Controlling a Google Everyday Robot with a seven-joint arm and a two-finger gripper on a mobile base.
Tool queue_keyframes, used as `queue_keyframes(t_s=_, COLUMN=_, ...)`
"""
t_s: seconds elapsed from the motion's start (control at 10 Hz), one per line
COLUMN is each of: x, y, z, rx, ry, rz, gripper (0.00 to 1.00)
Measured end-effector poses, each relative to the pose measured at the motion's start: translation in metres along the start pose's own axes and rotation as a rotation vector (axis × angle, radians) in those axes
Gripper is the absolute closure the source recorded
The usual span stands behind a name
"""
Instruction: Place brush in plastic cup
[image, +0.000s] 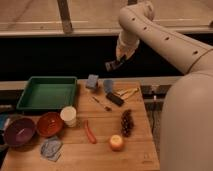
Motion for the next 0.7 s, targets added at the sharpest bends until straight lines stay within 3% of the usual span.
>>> queue_keyframes(t_s=0.3, x=0.041, y=0.001, z=0.032, rx=-0.003, ry=0.044, rz=0.006, gripper=1.0)
queue_keyframes(t_s=0.5, x=0.052, y=0.0, z=0.046, rx=-0.01, ry=0.069, rz=0.01, gripper=1.0)
queue_keyframes(t_s=0.7, x=0.052, y=0.0, z=0.046, rx=-0.019, ry=0.073, rz=0.01, gripper=1.0)
